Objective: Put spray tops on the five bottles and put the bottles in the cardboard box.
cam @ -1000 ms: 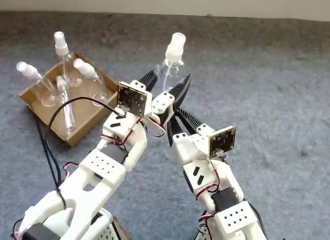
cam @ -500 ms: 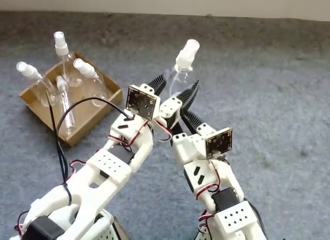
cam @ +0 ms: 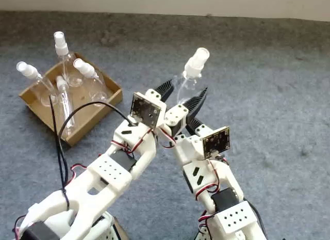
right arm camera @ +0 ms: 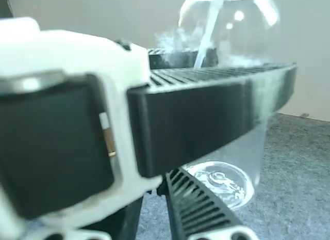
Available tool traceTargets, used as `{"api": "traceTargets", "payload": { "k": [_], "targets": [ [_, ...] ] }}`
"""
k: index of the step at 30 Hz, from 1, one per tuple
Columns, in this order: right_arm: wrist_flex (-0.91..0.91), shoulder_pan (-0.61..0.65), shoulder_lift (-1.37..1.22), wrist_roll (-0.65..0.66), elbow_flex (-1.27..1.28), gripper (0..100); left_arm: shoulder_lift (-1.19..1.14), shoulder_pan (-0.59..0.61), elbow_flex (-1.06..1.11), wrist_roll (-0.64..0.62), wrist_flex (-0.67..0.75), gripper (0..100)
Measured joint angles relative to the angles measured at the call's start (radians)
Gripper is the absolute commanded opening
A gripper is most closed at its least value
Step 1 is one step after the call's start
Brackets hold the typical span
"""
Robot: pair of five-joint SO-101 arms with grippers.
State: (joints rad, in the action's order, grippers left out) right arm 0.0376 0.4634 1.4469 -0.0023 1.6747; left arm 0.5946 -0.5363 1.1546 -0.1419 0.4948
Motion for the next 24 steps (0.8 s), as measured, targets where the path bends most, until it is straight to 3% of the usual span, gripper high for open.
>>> {"api": "traceTargets", "payload": {
  "k": [8,19,24],
  "targets": [
    [-0.002,-0.068,-0.002,0.000,0.002,0.5,0.146,0.000,0.114,0.000,0.002,6],
    [-0.005,-0.077,-0.003,0.000,0.002,0.5,0.161,0.002,0.143,0.000,0.002,6],
    [-0.087,-0.068,-0.002,-0.002,0.002,0.5,0.160,0.064,0.114,-0.002,-0.003,6]
  ]
}}
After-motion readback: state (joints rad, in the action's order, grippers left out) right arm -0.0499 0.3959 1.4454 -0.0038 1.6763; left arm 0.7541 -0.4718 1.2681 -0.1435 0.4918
